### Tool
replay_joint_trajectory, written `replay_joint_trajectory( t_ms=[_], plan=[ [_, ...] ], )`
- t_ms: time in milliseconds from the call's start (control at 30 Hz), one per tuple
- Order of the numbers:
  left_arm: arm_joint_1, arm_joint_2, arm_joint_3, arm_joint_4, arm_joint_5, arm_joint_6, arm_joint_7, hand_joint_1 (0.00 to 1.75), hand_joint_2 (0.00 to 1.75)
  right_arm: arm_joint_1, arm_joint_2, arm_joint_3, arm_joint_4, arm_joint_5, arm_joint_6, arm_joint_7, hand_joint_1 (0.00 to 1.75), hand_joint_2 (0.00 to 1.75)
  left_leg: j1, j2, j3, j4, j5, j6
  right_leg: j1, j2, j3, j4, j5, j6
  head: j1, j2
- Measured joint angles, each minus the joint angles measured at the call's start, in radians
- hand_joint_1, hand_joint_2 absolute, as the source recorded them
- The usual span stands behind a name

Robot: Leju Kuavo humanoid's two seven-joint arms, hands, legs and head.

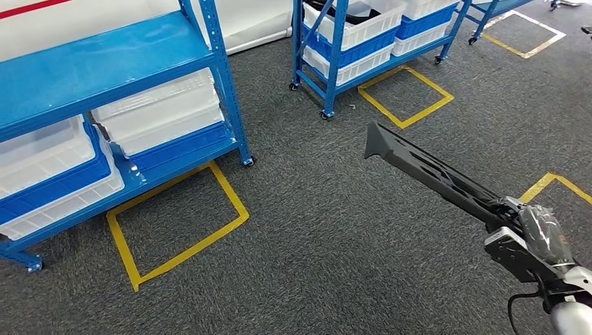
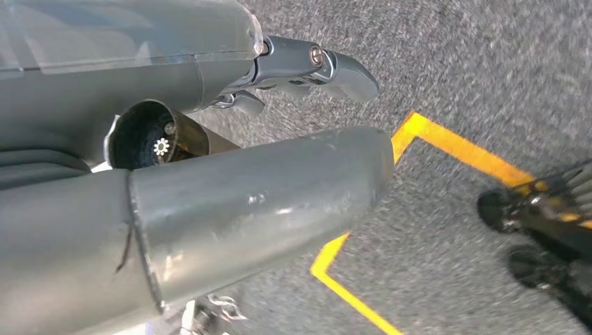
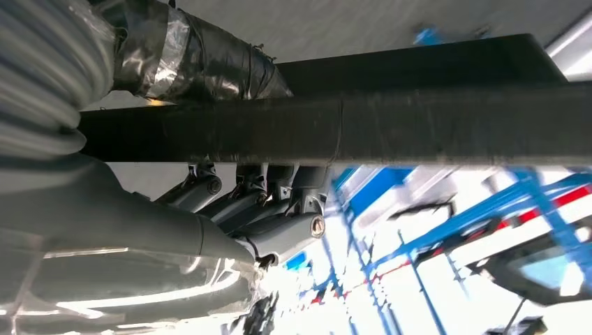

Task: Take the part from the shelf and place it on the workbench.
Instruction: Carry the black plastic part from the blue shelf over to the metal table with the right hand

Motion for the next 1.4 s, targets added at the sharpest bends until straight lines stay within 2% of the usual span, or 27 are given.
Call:
replay_joint_trajectory(
  t_ms=[67,133,200,233,267,300,367,433,500,533,600,667,733,767,800,867,900,933,1000,1033,1100,1167,1233,1267,1300,1333,1400],
  plan=[
    [-0.004,0.001,0.001,0.0,-0.001,-0.001,0.01,0.0,0.0,0.03,-0.001,-0.012,-0.024,0.128,-0.078,0.031,1.75,1.75,0.003,-0.03,-0.009,0.025,-0.025,-0.012,-0.006,0.016,-0.002,-0.007,0.009,-0.01,0.0,0.0],
    [0.003,0.0,0.012,0.0,0.016,-0.004,0.028,0.0,0.0,0.084,-0.003,-0.043,-0.055,0.331,-0.21,0.078,1.75,1.75,0.01,-0.082,-0.047,0.122,-0.093,-0.023,-0.01,0.03,-0.005,-0.01,0.014,-0.016,-0.001,0.0],
    [0.023,-0.008,0.038,0.0,0.049,-0.008,0.047,0.0,0.0,0.164,0.0,-0.11,-0.095,0.514,-0.331,0.107,1.75,1.75,0.017,-0.101,-0.093,0.246,-0.154,-0.029,-0.01,0.046,-0.008,-0.009,0.015,-0.017,-0.001,0.0],
    [0.036,-0.016,0.055,0.0,0.069,-0.008,0.055,0.0,0.0,0.208,0.01,-0.166,-0.121,0.566,-0.357,0.091,1.75,1.75,0.02,-0.102,-0.099,0.273,-0.159,-0.031,-0.01,0.056,-0.008,-0.008,0.015,-0.017,-0.001,0.0],
    [0.05,-0.026,0.074,0.0,0.087,-0.005,0.06,0.0,0.0,0.245,0.031,-0.239,-0.148,0.588,-0.347,0.043,1.75,1.75,0.023,-0.103,-0.086,0.258,-0.142,-0.032,-0.011,0.067,-0.007,-0.007,0.015,-0.017,-0.001,0.0],
    [0.064,-0.036,0.094,0.0,0.103,0.0,0.065,0.0,0.0,0.272,0.061,-0.32,-0.175,0.593,-0.314,-0.025,1.75,1.75,0.026,-0.108,-0.057,0.207,-0.109,-0.032,-0.012,0.079,-0.007,-0.006,0.015,-0.015,-0.001,0.0],
    [0.086,-0.056,0.129,0.001,0.125,0.009,0.073,0.0,0.0,0.298,0.135,-0.502,-0.225,0.592,-0.231,-0.165,1.75,1.75,0.031,-0.15,0.012,0.069,-0.05,-0.029,-0.014,0.103,-0.01,-0.002,0.015,-0.009,-0.001,0.0],
    [0.1,-0.07,0.154,0.002,0.134,0.013,0.074,0.0,0.0,0.299,0.194,-0.655,-0.266,0.598,-0.169,-0.251,1.75,1.75,0.03,-0.185,0.044,-0.003,-0.038,-0.023,-0.017,0.126,-0.019,0.003,0.019,0.005,0.0,0.0],
    [0.109,-0.08,0.171,0.003,0.141,0.014,0.075,0.0,0.0,0.283,0.249,-0.781,-0.305,0.621,-0.109,-0.329,1.75,1.75,0.028,-0.169,0.048,-0.015,-0.039,-0.014,-0.019,0.153,-0.026,0.0,0.029,0.022,0.0,0.0],
    [0.11,-0.086,0.179,0.003,0.146,0.015,0.075,0.0,0.0,0.273,0.276,-0.837,-0.323,0.635,-0.079,-0.372,1.75,1.75,0.028,-0.155,0.05,-0.02,-0.034,-0.007,-0.021,0.154,-0.029,0.003,0.028,0.028,0.0,0.0],
    [0.112,-0.096,0.192,0.003,0.153,0.015,0.072,0.0,0.0,0.245,0.327,-0.938,-0.358,0.657,-0.027,-0.446,1.75,1.75,0.028,-0.128,0.051,-0.032,-0.025,0.009,-0.019,0.116,-0.051,0.05,-0.007,0.033,0.002,0.0],
    [0.119,-0.108,0.202,0.003,0.158,0.017,0.068,0.0,0.0,0.214,0.372,-1.028,-0.388,0.667,0.013,-0.489,1.75,1.75,0.024,-0.101,0.048,-0.033,-0.022,0.017,-0.018,0.064,-0.102,0.172,-0.082,0.034,0.004,0.0],
    [0.126,-0.117,0.208,0.004,0.16,0.019,0.066,0.0,0.0,0.197,0.41,-1.094,-0.409,0.671,0.035,-0.502,1.75,1.75,0.02,-0.075,0.044,-0.03,-0.022,0.018,-0.02,0.049,-0.137,0.274,-0.125,0.037,0.003,0.0],
    [0.128,-0.121,0.211,0.004,0.159,0.02,0.066,0.0,0.0,0.193,0.424,-1.118,-0.418,0.673,0.041,-0.503,1.75,1.75,0.019,-0.063,0.044,-0.029,-0.023,0.018,-0.021,0.046,-0.126,0.272,-0.118,0.038,0.003,0.0],
    [0.129,-0.125,0.212,0.004,0.159,0.02,0.065,0.0,0.0,0.189,0.437,-1.137,-0.426,0.675,0.045,-0.503,1.75,1.75,0.018,-0.051,0.044,-0.027,-0.024,0.016,-0.022,0.04,-0.095,0.23,-0.095,0.038,0.003,0.0],
    [0.129,-0.13,0.215,0.003,0.16,0.022,0.065,0.0,0.0,0.18,0.455,-1.165,-0.441,0.675,0.049,-0.503,1.75,1.75,0.016,-0.028,0.046,-0.022,-0.028,0.009,-0.022,0.01,-0.004,0.085,-0.047,0.036,0.003,0.0],
    [0.129,-0.132,0.217,0.003,0.16,0.023,0.064,0.0,0.0,0.176,0.461,-1.176,-0.447,0.675,0.05,-0.503,1.75,1.75,0.014,-0.019,0.048,-0.02,-0.031,0.005,-0.019,-0.002,0.027,0.032,-0.034,0.033,0.003,0.0],
    [0.129,-0.133,0.218,0.003,0.16,0.023,0.064,0.0,0.0,0.174,0.467,-1.186,-0.452,0.675,0.05,-0.503,1.75,1.75,0.012,-0.011,0.051,-0.018,-0.033,0.0,-0.017,-0.009,0.042,0.003,-0.029,0.028,0.003,0.0],
    [0.127,-0.134,0.218,0.003,0.16,0.024,0.063,0.0,0.0,0.171,0.477,-1.205,-0.461,0.675,0.051,-0.503,1.75,1.75,0.011,0.004,0.057,-0.019,-0.035,-0.01,-0.014,0.004,0.038,-0.004,-0.026,0.018,0.003,0.0],
    [0.126,-0.134,0.219,0.003,0.16,0.024,0.063,0.0,0.0,0.17,0.481,-1.213,-0.465,0.676,0.051,-0.503,1.75,1.75,0.013,0.003,0.058,-0.017,-0.037,-0.015,-0.016,0.012,0.036,-0.006,-0.023,0.011,0.003,0.0],
    [0.125,-0.134,0.219,0.003,0.16,0.023,0.063,0.0,0.0,0.166,0.49,-1.225,-0.473,0.677,0.055,-0.503,1.75,1.75,0.017,-0.037,0.042,0.025,-0.073,-0.026,-0.02,0.028,0.03,-0.012,-0.014,-0.003,0.003,0.0],
    [0.128,-0.135,0.219,0.003,0.16,0.023,0.063,0.0,0.0,0.163,0.5,-1.231,-0.481,0.677,0.063,-0.504,1.75,1.75,0.02,-0.089,-0.009,0.141,-0.146,-0.032,-0.019,0.044,0.023,-0.013,-0.008,-0.012,0.003,0.0],
    [0.13,-0.136,0.219,0.003,0.161,0.022,0.062,0.0,0.0,0.162,0.513,-1.235,-0.486,0.678,0.07,-0.504,1.75,1.75,0.02,-0.103,-0.061,0.256,-0.19,-0.033,-0.017,0.063,0.016,-0.01,-0.006,-0.015,0.003,0.0],
    [0.131,-0.136,0.219,0.003,0.162,0.022,0.062,0.0,0.0,0.162,0.519,-1.236,-0.488,0.679,0.071,-0.504,1.75,1.75,0.02,-0.104,-0.066,0.269,-0.182,-0.032,-0.015,0.074,0.015,-0.008,-0.005,-0.016,0.003,0.0],
    [0.131,-0.137,0.219,0.004,0.163,0.022,0.061,0.0,0.0,0.162,0.525,-1.237,-0.489,0.68,0.071,-0.504,1.75,1.75,0.02,-0.107,-0.051,0.239,-0.154,-0.029,-0.015,0.085,0.015,-0.006,-0.005,-0.016,0.003,0.0],
    [0.132,-0.137,0.219,0.004,0.163,0.022,0.06,0.0,0.0,0.162,0.53,-1.237,-0.491,0.682,0.071,-0.504,1.75,1.75,0.02,-0.116,-0.02,0.176,-0.113,-0.025,-0.014,0.097,0.016,-0.005,-0.005,-0.015,0.003,0.0],
    [0.134,-0.137,0.219,0.004,0.167,0.023,0.058,0.0,0.0,0.162,0.54,-1.237,-0.492,0.689,0.068,-0.504,1.75,1.75,0.021,-0.162,0.041,0.042,-0.056,-0.016,-0.013,0.118,0.014,0.0,-0.005,-0.012,0.003,0.0]
  ],
)
